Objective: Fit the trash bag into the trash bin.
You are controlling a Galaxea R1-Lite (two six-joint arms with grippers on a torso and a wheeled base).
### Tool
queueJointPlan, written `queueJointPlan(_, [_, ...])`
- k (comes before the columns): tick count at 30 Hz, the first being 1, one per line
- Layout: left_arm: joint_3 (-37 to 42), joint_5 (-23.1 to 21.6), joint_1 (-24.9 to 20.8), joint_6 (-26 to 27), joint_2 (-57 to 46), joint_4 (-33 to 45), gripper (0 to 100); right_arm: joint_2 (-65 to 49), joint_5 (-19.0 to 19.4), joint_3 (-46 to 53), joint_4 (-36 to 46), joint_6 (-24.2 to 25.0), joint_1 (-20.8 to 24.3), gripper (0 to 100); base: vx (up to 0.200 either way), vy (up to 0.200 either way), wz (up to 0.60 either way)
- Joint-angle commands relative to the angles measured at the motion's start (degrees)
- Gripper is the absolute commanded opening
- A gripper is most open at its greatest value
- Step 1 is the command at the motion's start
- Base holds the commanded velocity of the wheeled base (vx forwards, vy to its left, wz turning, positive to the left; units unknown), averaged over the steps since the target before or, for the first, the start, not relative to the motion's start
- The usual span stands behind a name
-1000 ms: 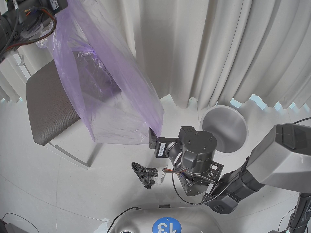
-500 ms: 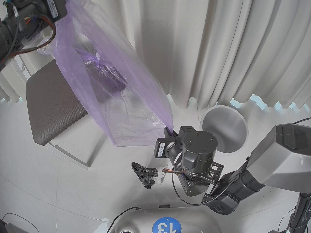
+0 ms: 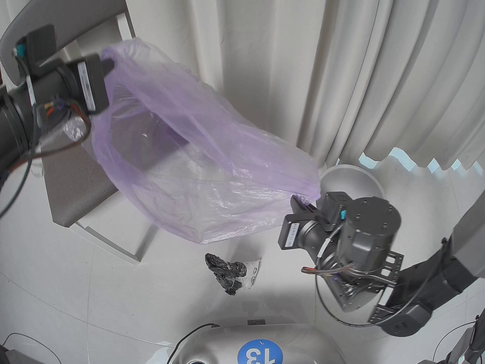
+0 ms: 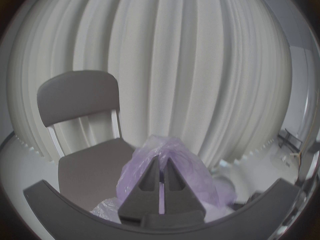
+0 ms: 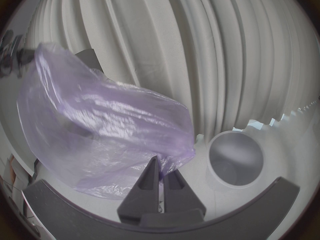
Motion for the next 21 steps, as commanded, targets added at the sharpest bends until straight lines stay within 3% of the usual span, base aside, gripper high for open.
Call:
queueJointPlan(1, [4.0,-4.4,1.6,0.1,-1.3,6.5,0,-12.8,-0.2,8.5,4.1,-0.7,-3.4,0,0.000,0.000,0.00])
queueJointPlan(7, [5.6,-9.9,1.4,0.1,1.0,8.0,0,-23.9,1.1,13.1,16.7,-0.7,-4.7,0,0.000,0.000,0.00])
queueJointPlan(14, [4.0,-11.2,-1.7,0.0,7.0,6.2,0,-41.3,11.0,10.5,39.9,-4.8,-4.7,0,0.000,0.000,0.00])
queueJointPlan(21, [0.2,-13.4,-6.3,0.0,13.7,1.2,0,-42.9,13.2,5.1,45.9,-7.6,-4.5,0,0.000,0.000,0.00])
